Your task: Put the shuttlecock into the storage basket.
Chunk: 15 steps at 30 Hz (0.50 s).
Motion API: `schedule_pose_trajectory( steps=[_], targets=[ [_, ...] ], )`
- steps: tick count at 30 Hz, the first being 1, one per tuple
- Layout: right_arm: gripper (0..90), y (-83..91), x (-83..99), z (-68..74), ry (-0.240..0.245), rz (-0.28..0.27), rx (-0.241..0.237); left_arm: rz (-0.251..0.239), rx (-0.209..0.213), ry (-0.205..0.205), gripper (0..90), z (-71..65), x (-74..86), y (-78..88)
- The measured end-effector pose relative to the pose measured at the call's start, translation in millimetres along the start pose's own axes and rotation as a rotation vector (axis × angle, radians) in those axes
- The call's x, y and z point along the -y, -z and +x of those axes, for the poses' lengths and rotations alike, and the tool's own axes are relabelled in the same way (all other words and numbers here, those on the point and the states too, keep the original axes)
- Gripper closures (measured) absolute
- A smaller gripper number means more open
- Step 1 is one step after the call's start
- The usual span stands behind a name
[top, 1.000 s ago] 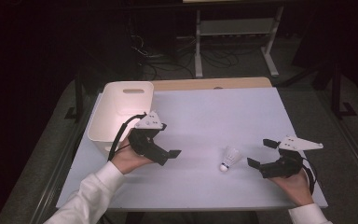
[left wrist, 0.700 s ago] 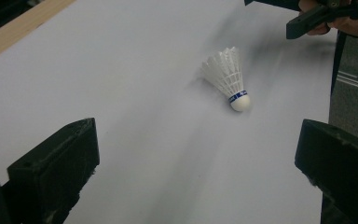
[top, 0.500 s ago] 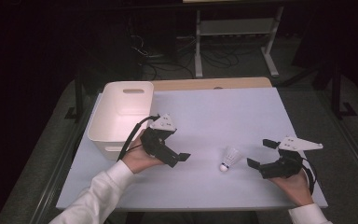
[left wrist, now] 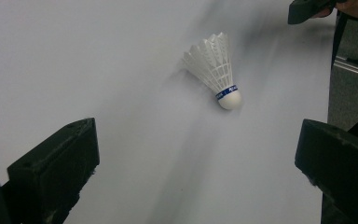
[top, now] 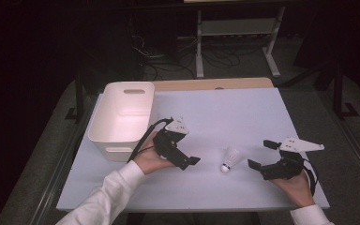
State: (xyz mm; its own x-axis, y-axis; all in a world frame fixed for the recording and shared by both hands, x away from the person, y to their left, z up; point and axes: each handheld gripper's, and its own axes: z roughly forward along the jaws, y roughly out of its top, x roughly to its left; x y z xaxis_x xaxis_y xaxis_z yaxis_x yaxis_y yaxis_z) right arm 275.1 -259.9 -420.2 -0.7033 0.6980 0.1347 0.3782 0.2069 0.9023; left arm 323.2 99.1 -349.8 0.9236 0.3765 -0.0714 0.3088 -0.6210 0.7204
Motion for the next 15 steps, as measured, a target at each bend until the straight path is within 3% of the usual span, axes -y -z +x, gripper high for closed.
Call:
schedule_pose_trajectory(
  steps=[15],
  targets=[
    [0.0, 1.2, 0.2, -0.6, -0.001, -0.007, 0.001, 0.032, 0.034, 0.037, 0.0, 1.8, -1.0, -23.7]
  ],
)
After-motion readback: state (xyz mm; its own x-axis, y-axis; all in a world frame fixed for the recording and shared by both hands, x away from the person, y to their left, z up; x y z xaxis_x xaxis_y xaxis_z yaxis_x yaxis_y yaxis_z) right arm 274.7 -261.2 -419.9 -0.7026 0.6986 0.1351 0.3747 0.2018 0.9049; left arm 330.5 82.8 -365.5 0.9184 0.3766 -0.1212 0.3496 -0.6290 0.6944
